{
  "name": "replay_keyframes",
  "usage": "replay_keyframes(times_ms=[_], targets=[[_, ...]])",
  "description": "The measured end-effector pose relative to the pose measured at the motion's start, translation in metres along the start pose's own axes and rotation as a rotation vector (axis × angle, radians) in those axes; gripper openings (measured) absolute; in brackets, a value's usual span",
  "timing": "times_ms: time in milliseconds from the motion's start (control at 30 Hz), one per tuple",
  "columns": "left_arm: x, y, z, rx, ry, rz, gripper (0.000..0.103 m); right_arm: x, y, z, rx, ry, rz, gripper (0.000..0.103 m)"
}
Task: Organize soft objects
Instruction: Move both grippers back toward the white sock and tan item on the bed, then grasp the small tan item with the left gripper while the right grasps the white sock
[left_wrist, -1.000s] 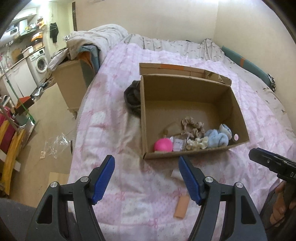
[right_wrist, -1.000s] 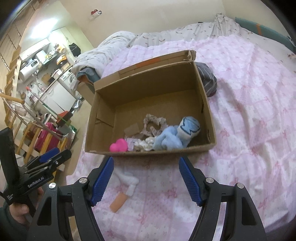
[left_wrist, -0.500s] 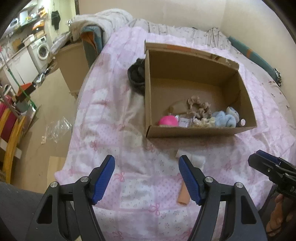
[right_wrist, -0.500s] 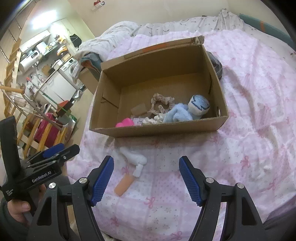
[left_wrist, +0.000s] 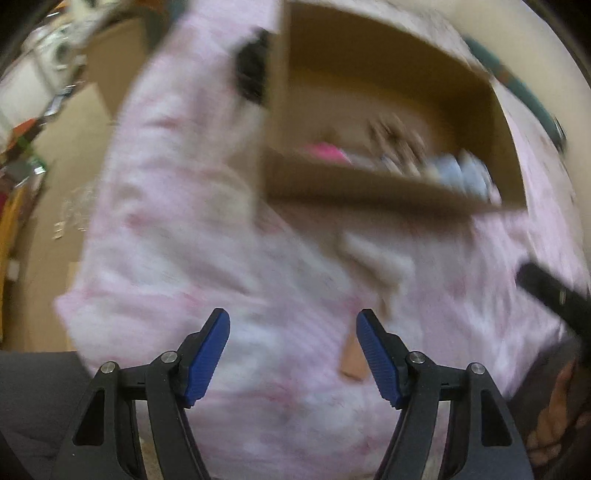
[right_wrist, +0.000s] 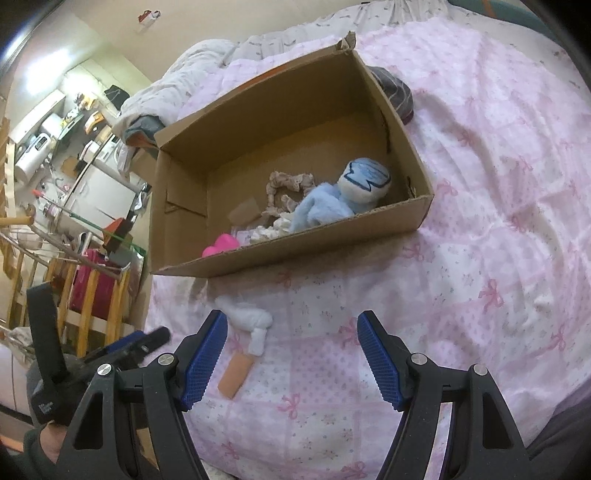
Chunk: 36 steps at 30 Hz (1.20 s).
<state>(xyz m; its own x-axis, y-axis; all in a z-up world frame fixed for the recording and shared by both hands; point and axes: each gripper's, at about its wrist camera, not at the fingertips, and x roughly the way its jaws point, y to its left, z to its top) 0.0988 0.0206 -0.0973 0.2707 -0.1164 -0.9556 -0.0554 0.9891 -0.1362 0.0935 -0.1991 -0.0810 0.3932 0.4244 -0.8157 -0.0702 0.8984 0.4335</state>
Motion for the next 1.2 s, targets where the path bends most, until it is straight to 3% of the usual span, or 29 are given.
replay_keyframes(times_ms=[133, 167, 200, 333, 400, 533, 700, 967, 1200], targets=[[0.02, -0.021, -0.004, 0.051, 0.059, -0.069, 0.058, 0.003, 0.003, -0.001, -0.016, 0.012, -0.009, 0.077], [0.025, -0.025, -0.004, 0.069, 0.074, -0.08, 0.05, 0.004, 0.004, -0.001, -0.019, 0.014, -0.01, 0.077], [0.03, -0.029, -0.004, 0.085, 0.086, -0.083, 0.044, 0.004, 0.004, -0.001, -0.021, 0.015, -0.011, 0.077], [0.041, -0.038, -0.008, 0.108, 0.122, -0.092, 0.038, 0.006, 0.002, -0.001, -0.015, 0.02, -0.015, 0.077], [0.041, -0.036, -0.008, 0.108, 0.124, -0.106, 0.012, 0.007, 0.001, 0.0, -0.011, 0.023, -0.017, 0.077], [0.034, -0.033, -0.005, 0.082, 0.114, -0.152, 0.008, 0.011, 0.002, 0.001, -0.013, 0.034, -0.02, 0.077], [0.015, -0.022, 0.001, 0.039, 0.058, -0.142, 0.005, 0.015, 0.005, 0.0, -0.023, 0.045, -0.023, 0.077], [-0.028, 0.026, 0.013, -0.153, -0.127, -0.002, 0.005, 0.037, 0.015, 0.001, -0.044, 0.135, -0.03, 0.077], [-0.026, 0.035, 0.017, -0.198, -0.12, -0.011, 0.005, 0.085, 0.053, -0.005, -0.17, 0.213, -0.039, 0.077]])
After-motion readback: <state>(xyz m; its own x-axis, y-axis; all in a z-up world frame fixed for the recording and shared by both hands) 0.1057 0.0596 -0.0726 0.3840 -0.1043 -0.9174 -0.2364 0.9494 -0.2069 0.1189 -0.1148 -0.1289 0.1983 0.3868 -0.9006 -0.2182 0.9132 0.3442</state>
